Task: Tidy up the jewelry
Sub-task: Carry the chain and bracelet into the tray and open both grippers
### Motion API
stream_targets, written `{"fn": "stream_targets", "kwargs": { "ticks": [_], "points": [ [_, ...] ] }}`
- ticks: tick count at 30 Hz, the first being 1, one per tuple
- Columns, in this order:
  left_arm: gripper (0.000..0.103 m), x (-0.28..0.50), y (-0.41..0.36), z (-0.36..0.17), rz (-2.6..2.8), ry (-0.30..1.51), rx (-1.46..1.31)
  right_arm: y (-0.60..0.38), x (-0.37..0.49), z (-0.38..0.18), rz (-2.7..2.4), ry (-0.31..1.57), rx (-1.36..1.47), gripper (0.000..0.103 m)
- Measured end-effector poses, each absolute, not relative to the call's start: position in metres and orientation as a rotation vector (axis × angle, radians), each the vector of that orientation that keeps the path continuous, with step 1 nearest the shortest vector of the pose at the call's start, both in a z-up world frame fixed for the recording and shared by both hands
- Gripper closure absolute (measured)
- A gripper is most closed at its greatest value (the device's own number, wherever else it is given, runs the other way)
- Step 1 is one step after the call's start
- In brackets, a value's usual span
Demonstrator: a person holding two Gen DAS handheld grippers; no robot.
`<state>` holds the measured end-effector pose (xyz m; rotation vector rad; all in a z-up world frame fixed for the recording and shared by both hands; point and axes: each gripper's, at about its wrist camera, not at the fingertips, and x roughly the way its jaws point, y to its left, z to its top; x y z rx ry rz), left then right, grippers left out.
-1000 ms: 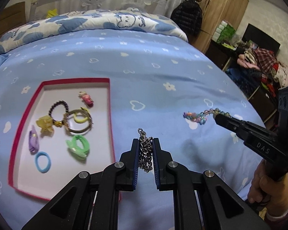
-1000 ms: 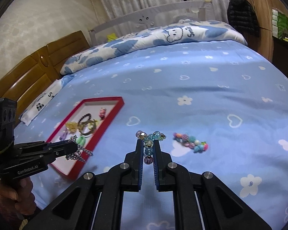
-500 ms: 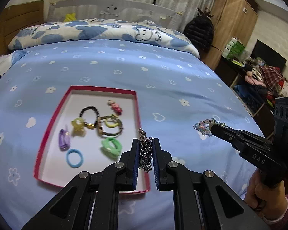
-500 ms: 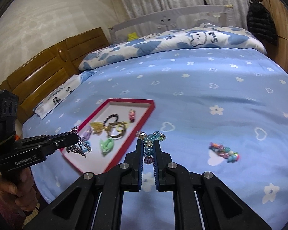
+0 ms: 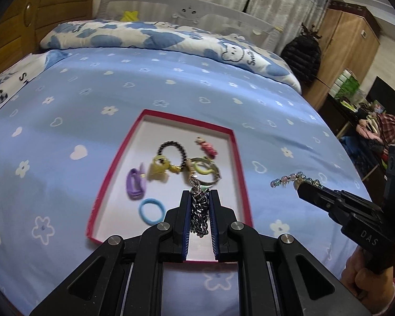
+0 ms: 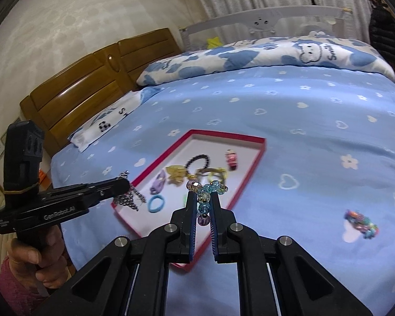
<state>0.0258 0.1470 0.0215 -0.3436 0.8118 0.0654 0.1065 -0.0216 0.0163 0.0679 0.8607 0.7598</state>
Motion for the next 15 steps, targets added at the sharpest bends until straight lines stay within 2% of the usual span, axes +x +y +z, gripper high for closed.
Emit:
{"fn": "stream_targets", "kwargs": {
  "ticks": [15],
  "points": [
    [0.092,0.031,0.172,0.002,0.126,0.852,-0.392,0.028,0.112,-0.012,0.833,0.941,0.042,0.095]
  ]
}}
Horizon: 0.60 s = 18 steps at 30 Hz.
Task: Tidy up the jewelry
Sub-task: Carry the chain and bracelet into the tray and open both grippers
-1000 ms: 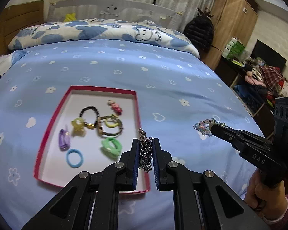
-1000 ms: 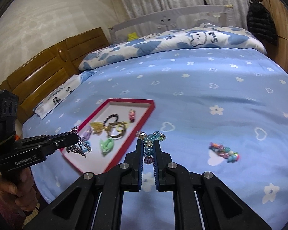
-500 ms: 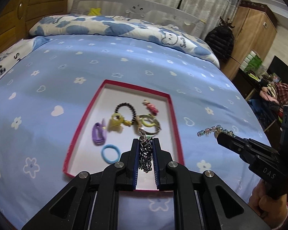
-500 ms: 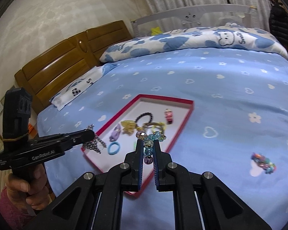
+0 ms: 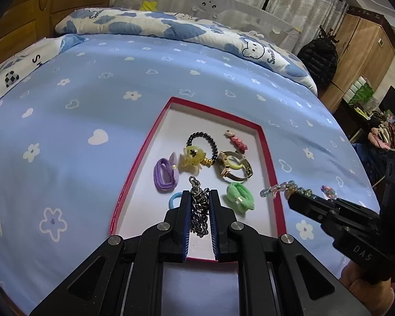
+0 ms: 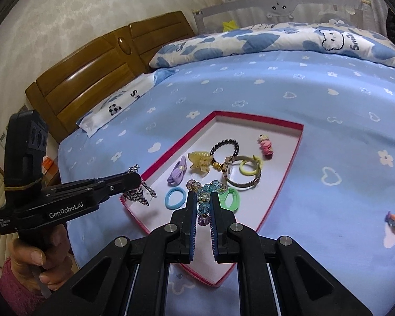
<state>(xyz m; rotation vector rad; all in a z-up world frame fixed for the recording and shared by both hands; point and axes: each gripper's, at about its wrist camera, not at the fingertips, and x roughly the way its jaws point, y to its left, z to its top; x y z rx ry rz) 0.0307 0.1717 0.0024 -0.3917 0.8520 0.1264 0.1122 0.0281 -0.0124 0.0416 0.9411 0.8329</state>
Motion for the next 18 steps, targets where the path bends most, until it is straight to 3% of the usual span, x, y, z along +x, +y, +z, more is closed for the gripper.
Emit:
{"fn": "stream_targets", "kwargs": {
  "ticks": [18],
  "points": [
    [0.091,0.061,0.188,-0.043,0.164,0.961,-0.420,0.050,0.117,-0.062,0.827,1.081,-0.026,0.094]
  ]
}}
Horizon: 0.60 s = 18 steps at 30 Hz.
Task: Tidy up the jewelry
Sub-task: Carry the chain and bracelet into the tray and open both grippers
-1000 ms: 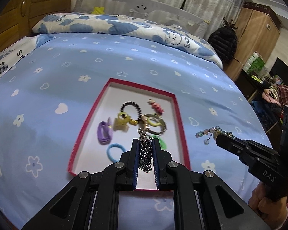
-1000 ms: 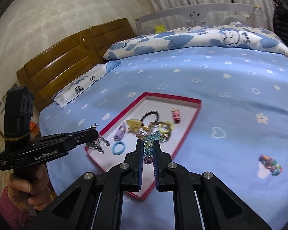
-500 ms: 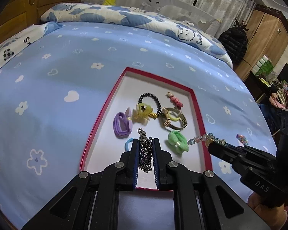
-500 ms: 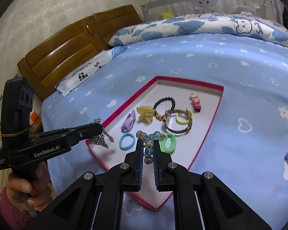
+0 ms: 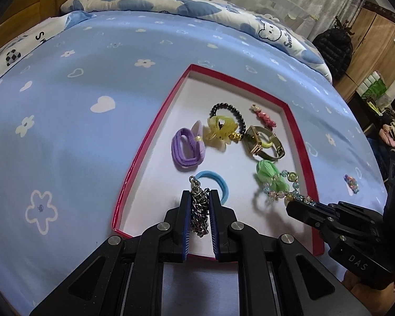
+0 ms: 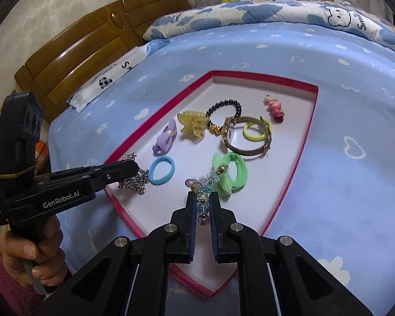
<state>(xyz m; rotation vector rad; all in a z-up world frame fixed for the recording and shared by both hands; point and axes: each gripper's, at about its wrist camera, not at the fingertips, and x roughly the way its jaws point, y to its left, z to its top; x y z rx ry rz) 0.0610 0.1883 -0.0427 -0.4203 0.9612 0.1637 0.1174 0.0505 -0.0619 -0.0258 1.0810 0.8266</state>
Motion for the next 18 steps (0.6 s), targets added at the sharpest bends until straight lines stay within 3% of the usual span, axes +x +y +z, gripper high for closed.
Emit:
{"fn": "stream_targets", "kwargs": {
  "ticks": [13,18],
  "points": [
    [0.091,0.071,0.182,-0.054,0.175,1.005,-0.385,0.053,0.118,-0.074,0.835,1.139,-0.056,0.094],
    [0.086,0.071,0.179,-0.053,0.178,1.008,-0.376,0.054,0.117,-0.073,0.841,1.141,-0.060,0.091]
  ]
}}
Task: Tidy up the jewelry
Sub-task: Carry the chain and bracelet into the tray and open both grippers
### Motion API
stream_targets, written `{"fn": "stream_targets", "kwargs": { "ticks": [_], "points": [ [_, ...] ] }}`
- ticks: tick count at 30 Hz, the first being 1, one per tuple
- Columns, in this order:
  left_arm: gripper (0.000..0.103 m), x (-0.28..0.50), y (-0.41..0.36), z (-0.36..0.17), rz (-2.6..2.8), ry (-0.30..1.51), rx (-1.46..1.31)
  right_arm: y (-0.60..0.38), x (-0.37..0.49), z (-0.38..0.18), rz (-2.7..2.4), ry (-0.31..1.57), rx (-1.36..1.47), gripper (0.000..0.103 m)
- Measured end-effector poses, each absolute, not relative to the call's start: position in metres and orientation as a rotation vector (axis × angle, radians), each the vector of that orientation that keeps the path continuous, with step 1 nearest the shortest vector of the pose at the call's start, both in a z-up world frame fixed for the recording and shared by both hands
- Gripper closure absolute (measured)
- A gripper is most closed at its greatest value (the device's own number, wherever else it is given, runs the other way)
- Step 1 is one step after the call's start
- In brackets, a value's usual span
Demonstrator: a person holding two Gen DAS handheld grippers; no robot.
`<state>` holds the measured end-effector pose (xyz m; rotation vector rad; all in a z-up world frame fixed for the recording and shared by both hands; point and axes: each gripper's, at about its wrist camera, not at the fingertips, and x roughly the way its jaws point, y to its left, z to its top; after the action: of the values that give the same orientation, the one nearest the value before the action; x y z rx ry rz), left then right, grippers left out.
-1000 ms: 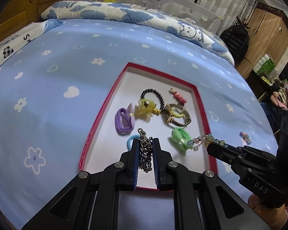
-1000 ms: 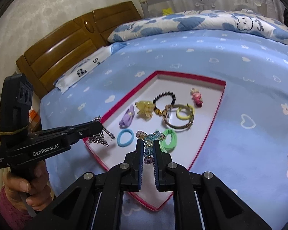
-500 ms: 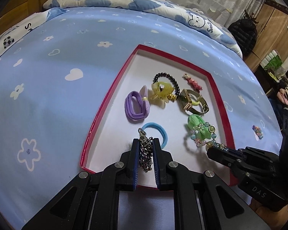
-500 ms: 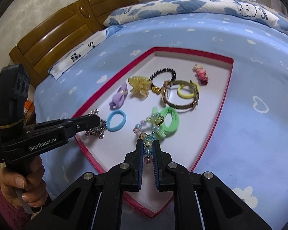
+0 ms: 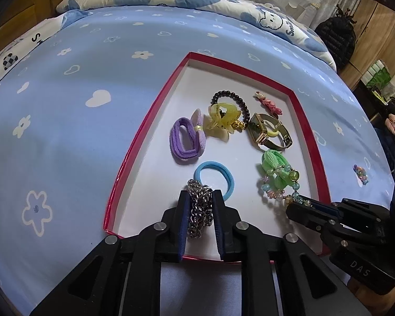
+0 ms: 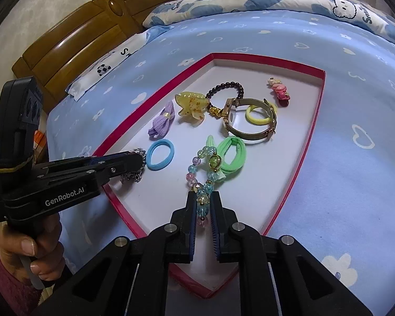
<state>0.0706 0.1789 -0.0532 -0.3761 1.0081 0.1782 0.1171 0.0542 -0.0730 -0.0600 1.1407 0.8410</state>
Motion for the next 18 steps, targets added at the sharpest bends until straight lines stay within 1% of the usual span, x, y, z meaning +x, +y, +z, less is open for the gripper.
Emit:
{"fn": "stream_targets", "kwargs": {
  "ticks": [8,14,16,18],
  "points": [
    [0.085,0.0703,0.1779,-0.0527,0.181,1.010,-0.373,0.0563,0.1156,-0.0727,0.843,1.138,-0.072,0.090],
    [0.081,0.0689,0.1788,-0.0508,0.183,1.003,-0.380,0.0560,0.1161,-0.0723,0.843,1.142,-0.065,0.090],
    [0.081,0.0681,0.1796,-0.0497,0.184,0.999,-0.384,0.0545,0.1166,-0.0715,0.848,1.143,-0.051,0.086],
    [0.078,0.0668,0.1797,-0.0479,0.183,0.992,-0.389,0.0534,0.1160,-0.0699,0.847,1.135,-0.048,0.082]
  ]
}}
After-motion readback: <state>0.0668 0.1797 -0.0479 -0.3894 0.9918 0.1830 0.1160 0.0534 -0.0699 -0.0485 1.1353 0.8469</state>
